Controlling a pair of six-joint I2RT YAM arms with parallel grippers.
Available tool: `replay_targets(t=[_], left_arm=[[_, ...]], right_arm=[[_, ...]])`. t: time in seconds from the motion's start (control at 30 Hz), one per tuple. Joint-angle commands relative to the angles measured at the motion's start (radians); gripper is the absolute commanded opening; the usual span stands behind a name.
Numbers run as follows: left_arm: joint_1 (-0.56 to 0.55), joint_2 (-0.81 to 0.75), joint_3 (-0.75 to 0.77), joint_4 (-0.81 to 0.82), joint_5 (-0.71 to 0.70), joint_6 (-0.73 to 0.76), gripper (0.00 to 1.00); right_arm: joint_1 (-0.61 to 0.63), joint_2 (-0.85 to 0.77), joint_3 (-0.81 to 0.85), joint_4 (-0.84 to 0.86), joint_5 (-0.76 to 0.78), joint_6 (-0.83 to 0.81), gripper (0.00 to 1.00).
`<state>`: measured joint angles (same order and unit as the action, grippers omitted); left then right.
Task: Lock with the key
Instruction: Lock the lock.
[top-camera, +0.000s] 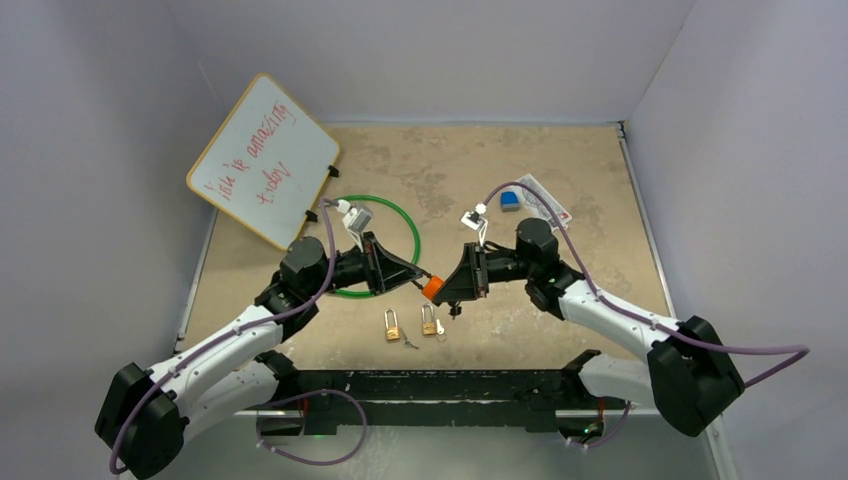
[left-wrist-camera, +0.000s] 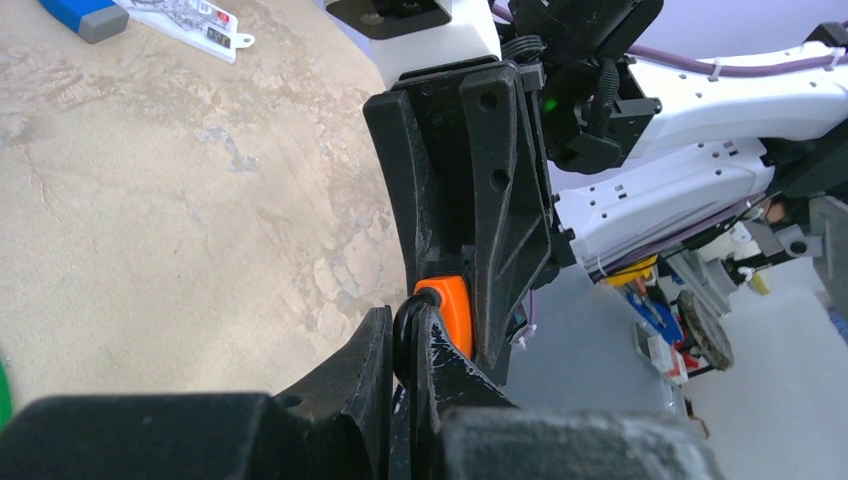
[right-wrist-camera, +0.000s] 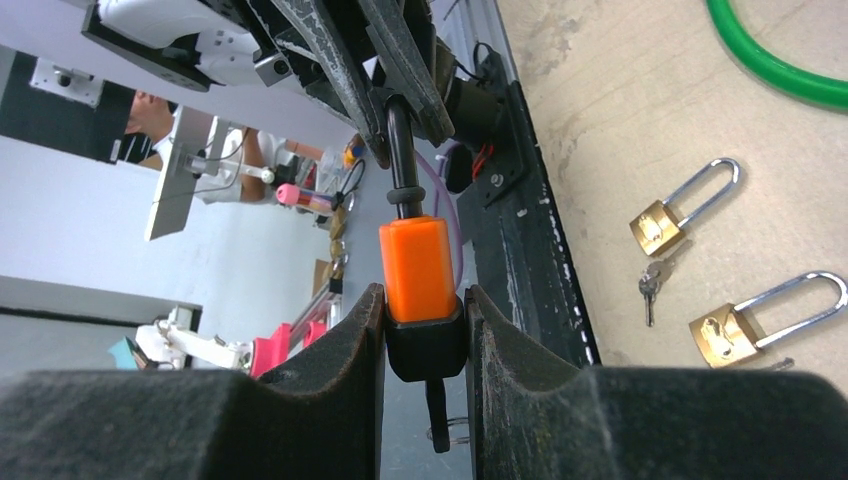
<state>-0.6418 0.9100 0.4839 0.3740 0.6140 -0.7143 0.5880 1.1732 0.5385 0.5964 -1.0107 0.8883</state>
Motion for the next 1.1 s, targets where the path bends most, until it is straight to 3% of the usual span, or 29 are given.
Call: replay_targets(t=[0.0, 0.47, 0.77, 1.07], left_arm=[[-0.059, 0.034, -0.075, 0.062, 0.042, -0.049, 0.00], [-0.131, 0.062, -0.103, 0.134, -0.030, -0.067, 0.00], [-0.141, 0.046, -0.126, 0.153, -0.066, -0.072, 0.00], [-0.192, 0.055, -0.187, 0.264, -0.124, -0.116, 0.00]], right_arm=[[-0.002, -0.011, 0.141, 0.022, 0.145, -0.025, 0.00], [-0.002, 0.004, 0.121, 0.055, 0.178, 0.025, 0.00], [0.015, -0.004, 0.146, -0.084, 0.266, -0.067, 0.00], [0.027, 0.009, 0.156, -0.083, 0.317, -0.054, 0.00]])
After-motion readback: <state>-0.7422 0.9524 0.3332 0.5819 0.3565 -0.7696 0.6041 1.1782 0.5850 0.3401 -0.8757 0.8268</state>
